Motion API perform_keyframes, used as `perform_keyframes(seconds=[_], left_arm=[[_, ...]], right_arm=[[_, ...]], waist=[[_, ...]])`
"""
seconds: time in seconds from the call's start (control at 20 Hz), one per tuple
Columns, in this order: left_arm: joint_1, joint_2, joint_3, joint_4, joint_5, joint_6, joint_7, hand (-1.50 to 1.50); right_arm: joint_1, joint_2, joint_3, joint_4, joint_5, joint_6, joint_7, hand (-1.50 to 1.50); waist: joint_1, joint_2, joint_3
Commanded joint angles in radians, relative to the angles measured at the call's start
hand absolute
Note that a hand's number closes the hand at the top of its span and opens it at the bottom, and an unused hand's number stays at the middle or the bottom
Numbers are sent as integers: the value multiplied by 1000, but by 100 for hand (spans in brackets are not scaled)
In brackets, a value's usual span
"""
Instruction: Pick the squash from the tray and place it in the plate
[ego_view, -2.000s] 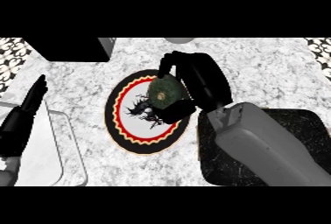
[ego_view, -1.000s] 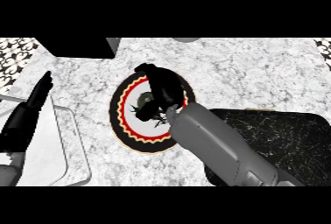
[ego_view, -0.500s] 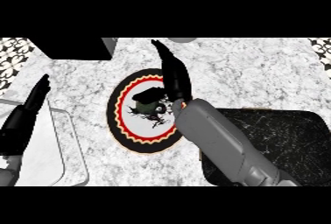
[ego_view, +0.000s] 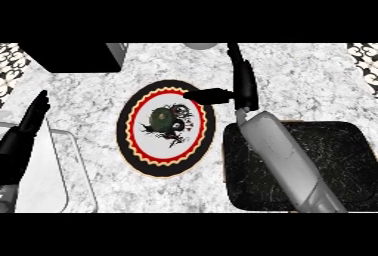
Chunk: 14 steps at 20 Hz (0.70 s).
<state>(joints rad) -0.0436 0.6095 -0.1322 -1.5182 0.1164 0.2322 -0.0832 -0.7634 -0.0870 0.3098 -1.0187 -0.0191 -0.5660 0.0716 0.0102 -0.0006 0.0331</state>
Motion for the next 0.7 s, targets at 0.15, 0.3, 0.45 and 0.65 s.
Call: perform_keyframes(seconds=[0.15, 0.3, 0.45, 0.65], left_arm=[[108, -52, -20, 45, -15, 10, -68, 0], [96, -69, -48, -1, -33, 29, 2, 0], [104, -46, -9, 55, -15, -3, -62, 0], [82, -71, -21, 47, -20, 12, -34, 0]], right_arm=[[124, -168, -142, -10, -139, 248, -254, -150], [154, -180, -165, 37, -136, 276, -349, -150], [178, -249, -180, -19, -159, 347, -303, -150], [187, -243, -215, 94, -169, 389, -417, -150]], waist=[[0, 7, -32], [6, 7, -32], [-8, 1, -34], [7, 8, -32]])
